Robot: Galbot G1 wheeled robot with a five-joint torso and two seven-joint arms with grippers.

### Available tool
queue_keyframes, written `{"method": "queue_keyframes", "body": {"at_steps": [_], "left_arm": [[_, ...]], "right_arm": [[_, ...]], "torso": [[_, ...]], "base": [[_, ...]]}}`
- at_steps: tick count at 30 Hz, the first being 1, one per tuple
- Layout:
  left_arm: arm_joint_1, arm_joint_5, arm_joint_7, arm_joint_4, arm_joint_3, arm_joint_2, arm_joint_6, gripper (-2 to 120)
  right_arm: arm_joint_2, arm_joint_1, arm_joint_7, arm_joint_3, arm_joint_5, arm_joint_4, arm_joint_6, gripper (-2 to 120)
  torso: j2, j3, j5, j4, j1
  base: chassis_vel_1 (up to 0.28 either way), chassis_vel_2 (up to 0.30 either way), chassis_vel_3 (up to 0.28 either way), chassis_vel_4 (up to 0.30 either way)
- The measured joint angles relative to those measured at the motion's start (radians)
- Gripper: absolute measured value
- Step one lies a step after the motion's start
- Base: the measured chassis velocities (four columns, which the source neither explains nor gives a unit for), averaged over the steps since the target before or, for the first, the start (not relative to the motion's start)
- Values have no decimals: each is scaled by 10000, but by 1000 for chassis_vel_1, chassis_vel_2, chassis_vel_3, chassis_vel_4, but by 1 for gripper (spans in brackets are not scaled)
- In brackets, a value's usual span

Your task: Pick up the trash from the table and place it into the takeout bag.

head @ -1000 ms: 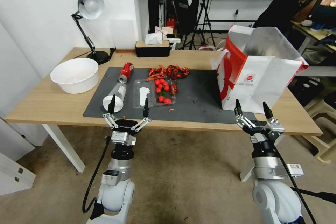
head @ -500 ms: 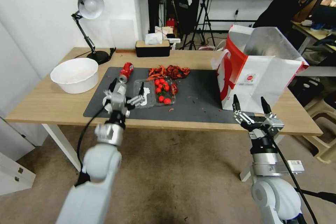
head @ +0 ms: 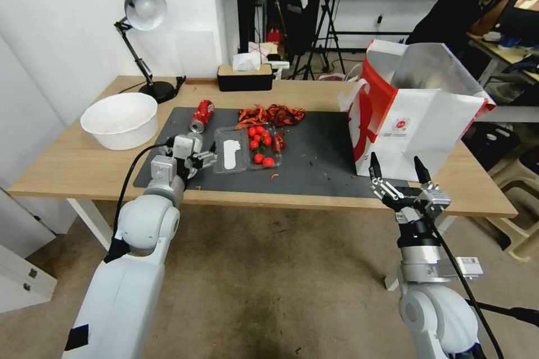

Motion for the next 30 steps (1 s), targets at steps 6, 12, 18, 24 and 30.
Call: {"method": "queue_keyframes", "body": {"at_steps": [6,12,18,24,30], "left_arm": [[47,86,25,-134,-256,44,2028,100],[146,164,94,-27,-604,33,2428,100],[433,236,276,91,-874,-57,2530,100],[614,305,273,549,-987,-138,2315,89],[589,313,204,595,-968,-166,2021,75]], "right_arm": [[117,-24,9,-64,-78,42,-43,100],[252,-79,25,-166,-128,154,-85,100],[287,-118,48,-167,-134,246,-106,100],[301,-118,78,-194,-129,280,-119,100],[299,-152,93,-184,-99,300,-120,100]], "torso": [[1,-1,-1,3,0],[1,-1,0,2,-1],[1,-2,0,2,-1],[1,-2,0,2,-1],[2,-2,0,1,-3]], "base": [[0,0,0,0],[0,0,0,0],[0,0,0,0],[0,0,0,0],[0,0,0,0]]}}
